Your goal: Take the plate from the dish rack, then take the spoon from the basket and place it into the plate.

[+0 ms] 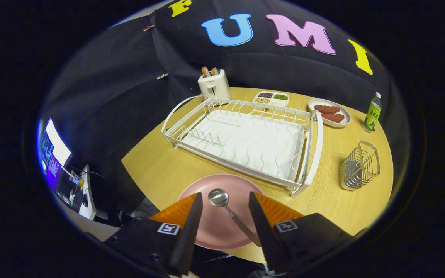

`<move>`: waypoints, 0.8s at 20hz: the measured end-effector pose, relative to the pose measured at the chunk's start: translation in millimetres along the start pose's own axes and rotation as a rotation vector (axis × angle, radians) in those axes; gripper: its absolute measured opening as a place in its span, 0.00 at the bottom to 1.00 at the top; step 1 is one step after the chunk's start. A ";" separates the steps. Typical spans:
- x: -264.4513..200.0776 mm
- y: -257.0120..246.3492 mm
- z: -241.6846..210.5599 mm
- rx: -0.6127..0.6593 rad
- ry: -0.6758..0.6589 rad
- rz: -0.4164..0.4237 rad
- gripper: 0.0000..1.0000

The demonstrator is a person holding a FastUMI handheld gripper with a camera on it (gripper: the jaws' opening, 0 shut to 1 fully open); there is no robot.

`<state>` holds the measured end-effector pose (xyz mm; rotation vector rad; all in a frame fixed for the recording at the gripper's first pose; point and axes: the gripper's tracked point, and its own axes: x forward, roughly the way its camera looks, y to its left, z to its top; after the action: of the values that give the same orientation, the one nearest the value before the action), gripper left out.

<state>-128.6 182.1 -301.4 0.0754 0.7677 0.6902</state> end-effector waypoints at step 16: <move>-90.3 -67.4 161.0 -0.058 -0.379 -0.283 0.99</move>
<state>-31.6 104.2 -149.2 0.0414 0.3834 0.4101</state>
